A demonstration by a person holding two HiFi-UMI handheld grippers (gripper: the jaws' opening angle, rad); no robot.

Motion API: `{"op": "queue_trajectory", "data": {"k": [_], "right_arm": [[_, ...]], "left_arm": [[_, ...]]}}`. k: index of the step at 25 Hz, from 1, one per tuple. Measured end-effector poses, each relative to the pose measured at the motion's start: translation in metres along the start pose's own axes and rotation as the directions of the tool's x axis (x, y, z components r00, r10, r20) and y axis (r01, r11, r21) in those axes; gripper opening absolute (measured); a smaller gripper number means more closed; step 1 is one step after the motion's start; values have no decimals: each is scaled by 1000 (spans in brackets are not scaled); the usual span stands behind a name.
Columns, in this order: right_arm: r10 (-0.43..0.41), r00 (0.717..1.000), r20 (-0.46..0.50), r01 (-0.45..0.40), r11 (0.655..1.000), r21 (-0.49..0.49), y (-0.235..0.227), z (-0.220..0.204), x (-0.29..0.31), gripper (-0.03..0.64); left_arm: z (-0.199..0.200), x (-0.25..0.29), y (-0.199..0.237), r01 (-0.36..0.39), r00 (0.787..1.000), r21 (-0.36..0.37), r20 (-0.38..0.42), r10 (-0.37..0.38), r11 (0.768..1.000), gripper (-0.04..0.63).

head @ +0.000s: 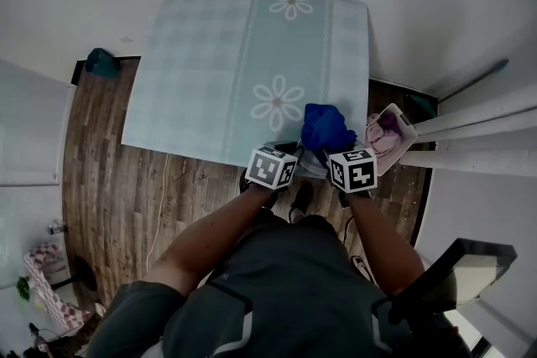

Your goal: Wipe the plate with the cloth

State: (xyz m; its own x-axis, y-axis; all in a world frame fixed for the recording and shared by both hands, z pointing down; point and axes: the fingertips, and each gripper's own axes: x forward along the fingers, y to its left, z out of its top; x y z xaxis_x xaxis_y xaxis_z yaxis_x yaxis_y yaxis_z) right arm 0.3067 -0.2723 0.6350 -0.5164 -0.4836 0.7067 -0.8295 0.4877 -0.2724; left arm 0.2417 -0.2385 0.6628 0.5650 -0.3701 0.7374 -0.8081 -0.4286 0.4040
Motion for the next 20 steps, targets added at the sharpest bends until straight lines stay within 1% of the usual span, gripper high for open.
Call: {"op": "queue_trajectory", "data": {"k": [4, 8, 9, 10, 12, 14, 15, 17, 20], "right_arm": [[-84, 996, 8, 84, 995, 50, -33, -10, -23, 129], [-188, 981, 53, 179, 973, 145, -54, -9, -45, 129], [-189, 980, 69, 176, 971, 162, -50, -5, -48, 129], [-160, 983, 88, 143, 975, 167, -40, 1, -49, 129], [-45, 992, 114, 27, 988, 155, -6, 11, -43, 128], [58, 993, 102, -73, 986, 149, 26, 12, -29, 129], [92, 992, 83, -104, 983, 152, 39, 10, -20, 129], [122, 992, 36, -127, 979, 158, 54, 3, -7, 129], [84, 996, -21, -80, 985, 150, 50, -7, 4, 129]], "left_arm": [[-1, -1, 2, 11, 1000, 3, 16, -11, 1000, 67], [-2, 0, 2, 33, 999, -46, 13, -32, 998, 66], [-2, 0, 2, 40, 999, -50, 13, -40, 998, 64], [-2, -1, 2, 47, 999, -52, 14, -46, 998, 64], [-2, -1, 1, 55, 998, -44, 12, -54, 998, 64], [-1, -1, 2, 59, 998, -41, 14, -58, 997, 64], [-1, -1, 2, 62, 998, -46, 16, -61, 997, 64], [-1, -1, 2, 71, 997, -55, 17, -70, 996, 63], [-2, -1, 2, 80, 997, -56, 9, -80, 995, 61]]}}
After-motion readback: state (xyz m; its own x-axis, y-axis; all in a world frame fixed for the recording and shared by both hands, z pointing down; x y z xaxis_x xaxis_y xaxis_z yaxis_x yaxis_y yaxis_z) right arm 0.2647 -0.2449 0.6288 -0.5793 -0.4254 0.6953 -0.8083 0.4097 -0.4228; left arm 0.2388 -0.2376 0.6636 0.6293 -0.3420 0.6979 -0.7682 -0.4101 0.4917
